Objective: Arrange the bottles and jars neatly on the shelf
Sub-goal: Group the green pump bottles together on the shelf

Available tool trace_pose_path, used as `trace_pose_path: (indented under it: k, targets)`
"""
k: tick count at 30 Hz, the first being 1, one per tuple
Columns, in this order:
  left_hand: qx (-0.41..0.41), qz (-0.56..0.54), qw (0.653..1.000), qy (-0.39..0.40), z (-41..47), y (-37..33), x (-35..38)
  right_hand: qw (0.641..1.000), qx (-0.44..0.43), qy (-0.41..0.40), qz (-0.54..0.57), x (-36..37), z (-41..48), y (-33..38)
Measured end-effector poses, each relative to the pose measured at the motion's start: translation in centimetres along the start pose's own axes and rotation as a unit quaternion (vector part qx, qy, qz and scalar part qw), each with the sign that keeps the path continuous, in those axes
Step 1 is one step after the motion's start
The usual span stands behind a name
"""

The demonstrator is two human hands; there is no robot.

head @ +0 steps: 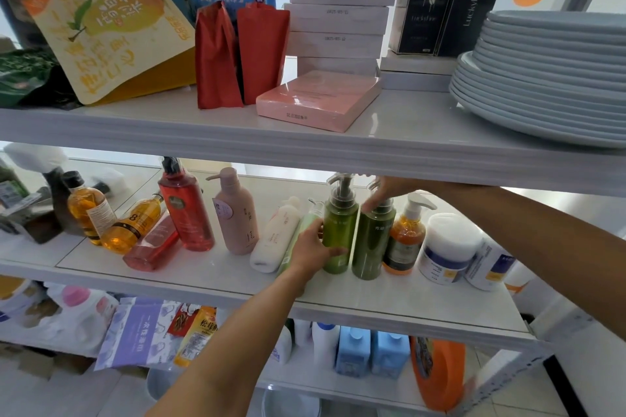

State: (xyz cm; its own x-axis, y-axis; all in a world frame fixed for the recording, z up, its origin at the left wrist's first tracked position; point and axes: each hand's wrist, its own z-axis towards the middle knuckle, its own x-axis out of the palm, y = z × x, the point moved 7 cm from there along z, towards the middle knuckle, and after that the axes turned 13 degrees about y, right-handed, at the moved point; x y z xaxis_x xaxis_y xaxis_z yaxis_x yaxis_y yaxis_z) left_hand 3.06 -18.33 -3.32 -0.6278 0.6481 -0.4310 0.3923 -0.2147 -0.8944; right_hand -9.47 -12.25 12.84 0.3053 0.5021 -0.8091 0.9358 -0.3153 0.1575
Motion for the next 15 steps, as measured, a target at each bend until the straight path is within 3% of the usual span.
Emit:
trace_pose_path:
  k: [10,15]
  targets:
    - [-0.012,0.005,1.000,0.007,0.5,-0.3,-0.4,0.989,-0.007,-0.080,0.126,-0.5,2.5,-2.1]
    - [-0.021,-0.018,0.999,0.030,0.8,-0.3,-0.3,0.984,0.019,0.012,0.177,0.7,4.2,-3.3]
